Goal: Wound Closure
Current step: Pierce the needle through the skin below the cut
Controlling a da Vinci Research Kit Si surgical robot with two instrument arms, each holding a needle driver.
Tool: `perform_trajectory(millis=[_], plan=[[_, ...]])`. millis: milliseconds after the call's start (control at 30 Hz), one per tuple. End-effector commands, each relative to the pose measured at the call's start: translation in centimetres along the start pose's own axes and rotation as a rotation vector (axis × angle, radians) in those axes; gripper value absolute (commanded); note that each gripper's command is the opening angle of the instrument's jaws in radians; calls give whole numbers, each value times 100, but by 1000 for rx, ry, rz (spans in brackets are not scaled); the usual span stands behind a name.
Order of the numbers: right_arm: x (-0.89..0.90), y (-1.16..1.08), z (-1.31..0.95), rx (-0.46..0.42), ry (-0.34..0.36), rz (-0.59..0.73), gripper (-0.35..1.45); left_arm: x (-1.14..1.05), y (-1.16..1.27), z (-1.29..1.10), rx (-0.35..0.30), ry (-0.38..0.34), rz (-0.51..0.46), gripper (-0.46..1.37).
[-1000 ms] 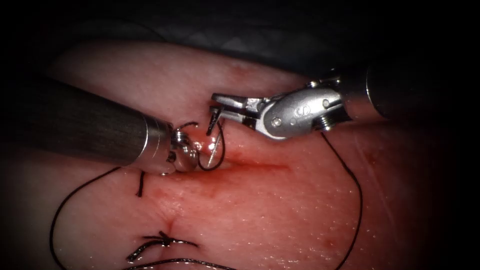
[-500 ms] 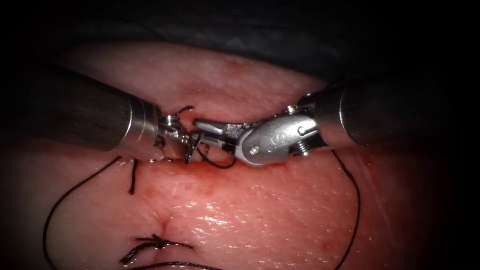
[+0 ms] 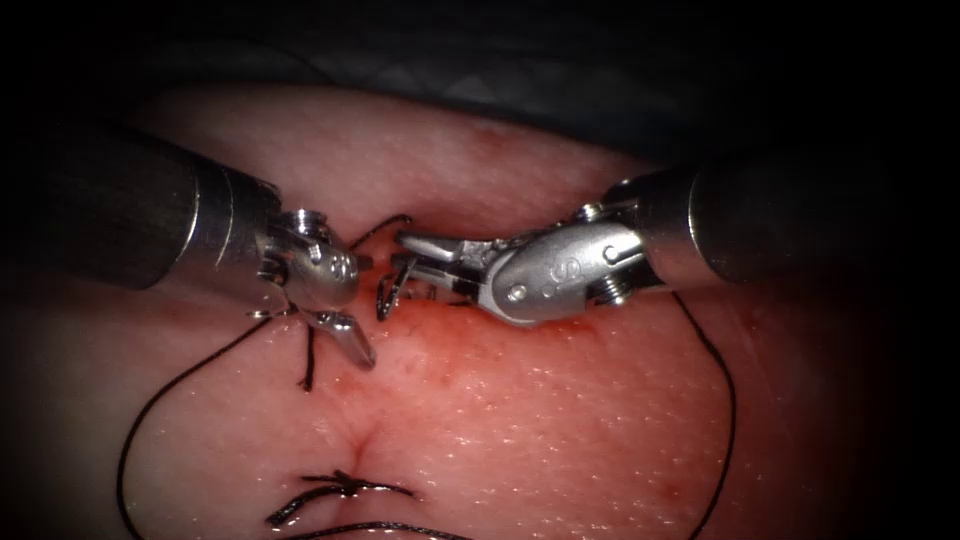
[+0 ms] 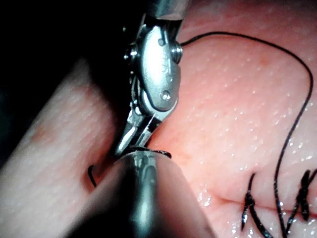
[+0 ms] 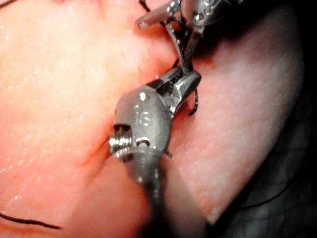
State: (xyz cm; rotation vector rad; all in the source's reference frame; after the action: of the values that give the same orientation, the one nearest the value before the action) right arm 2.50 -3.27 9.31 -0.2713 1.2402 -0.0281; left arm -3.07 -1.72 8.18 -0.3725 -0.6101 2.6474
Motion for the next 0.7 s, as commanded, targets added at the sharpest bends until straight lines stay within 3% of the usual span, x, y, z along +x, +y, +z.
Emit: perform_trajectory(millis=[33, 333, 533, 700], plan=[[0, 0, 0, -6, -1, 2, -35, -2, 0, -1, -3, 1, 4, 77], [-2, 4, 0, -14, 1, 27, -35, -9, 6, -16, 28, 30, 7, 45], [-4, 18, -1, -62, 2, 109, -35, -6, 28, -17, 40, 100, -21, -10], [-8, 27, 2, -95, -10, 233, -35, -3, 53, -18, 51, 167, -52, -33]])
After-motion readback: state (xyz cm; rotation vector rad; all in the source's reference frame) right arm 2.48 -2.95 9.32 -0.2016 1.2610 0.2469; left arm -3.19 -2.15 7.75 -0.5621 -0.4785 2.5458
